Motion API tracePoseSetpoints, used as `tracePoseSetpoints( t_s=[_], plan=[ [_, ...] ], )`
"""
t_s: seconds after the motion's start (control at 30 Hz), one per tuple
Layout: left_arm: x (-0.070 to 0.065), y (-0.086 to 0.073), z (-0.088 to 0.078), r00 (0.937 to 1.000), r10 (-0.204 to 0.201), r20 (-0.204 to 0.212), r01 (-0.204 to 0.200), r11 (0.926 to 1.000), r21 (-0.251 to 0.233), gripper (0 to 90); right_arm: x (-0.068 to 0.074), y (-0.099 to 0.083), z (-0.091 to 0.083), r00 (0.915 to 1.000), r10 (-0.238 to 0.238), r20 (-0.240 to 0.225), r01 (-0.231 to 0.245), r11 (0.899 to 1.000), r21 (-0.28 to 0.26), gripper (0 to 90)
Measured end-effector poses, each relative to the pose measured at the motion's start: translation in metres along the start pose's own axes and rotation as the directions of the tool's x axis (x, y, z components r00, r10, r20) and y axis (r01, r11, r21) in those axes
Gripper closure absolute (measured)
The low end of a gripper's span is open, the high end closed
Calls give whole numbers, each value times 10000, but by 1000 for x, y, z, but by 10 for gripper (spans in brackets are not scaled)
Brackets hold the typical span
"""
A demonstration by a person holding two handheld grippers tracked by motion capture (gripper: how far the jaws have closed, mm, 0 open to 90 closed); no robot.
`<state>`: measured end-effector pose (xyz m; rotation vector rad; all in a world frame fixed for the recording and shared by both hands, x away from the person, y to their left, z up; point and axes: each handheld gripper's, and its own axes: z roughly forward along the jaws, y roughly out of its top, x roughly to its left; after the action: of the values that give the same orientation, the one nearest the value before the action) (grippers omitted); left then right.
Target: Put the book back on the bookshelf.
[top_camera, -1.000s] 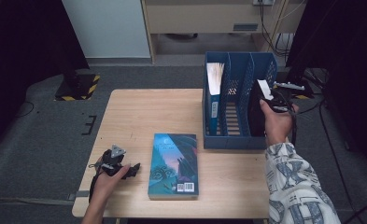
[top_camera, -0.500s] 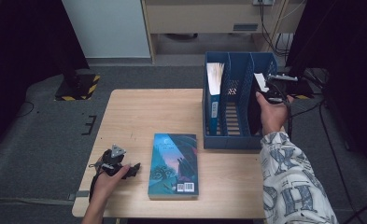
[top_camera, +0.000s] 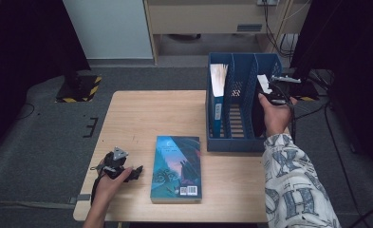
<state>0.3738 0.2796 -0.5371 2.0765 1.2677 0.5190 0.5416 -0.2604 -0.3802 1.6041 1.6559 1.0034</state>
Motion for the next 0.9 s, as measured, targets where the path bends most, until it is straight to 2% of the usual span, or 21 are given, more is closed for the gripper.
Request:
tracePoseSetpoints(
  t_s=[0.13,0.43,0.5,0.6,0.7,0.8,0.9],
  plan=[
    [0,0,0,10000,17,11,-17,10000,6,0,3,-1,-5,9996,-154,-215,158,9997,171,417],
    [0,0,0,10000,18,8,-18,10000,9,0,-3,-9,-19,9957,275,-879,-275,9996,17,375],
    [0,0,0,10000,17,8,-17,10000,6,0,-3,-10,-22,9944,398,-976,-404,9992,-42,390],
    [0,0,0,10000,14,4,-14,10000,6,0,-3,-11,-23,9967,166,-797,-180,9997,-168,442],
    [0,0,0,10000,14,1,-14,10000,9,0,-3,-12,-24,9969,114,-778,-134,9996,-245,454],
    [0,0,0,10000,11,0,-11,10000,7,0,-1,-12,-25,9985,-212,-509,197,9994,-289,486],
    [0,1,0,10000,17,11,-17,10000,9,0,3,-10,-25,9971,-748,-145,744,9969,-250,517]
  ],
)
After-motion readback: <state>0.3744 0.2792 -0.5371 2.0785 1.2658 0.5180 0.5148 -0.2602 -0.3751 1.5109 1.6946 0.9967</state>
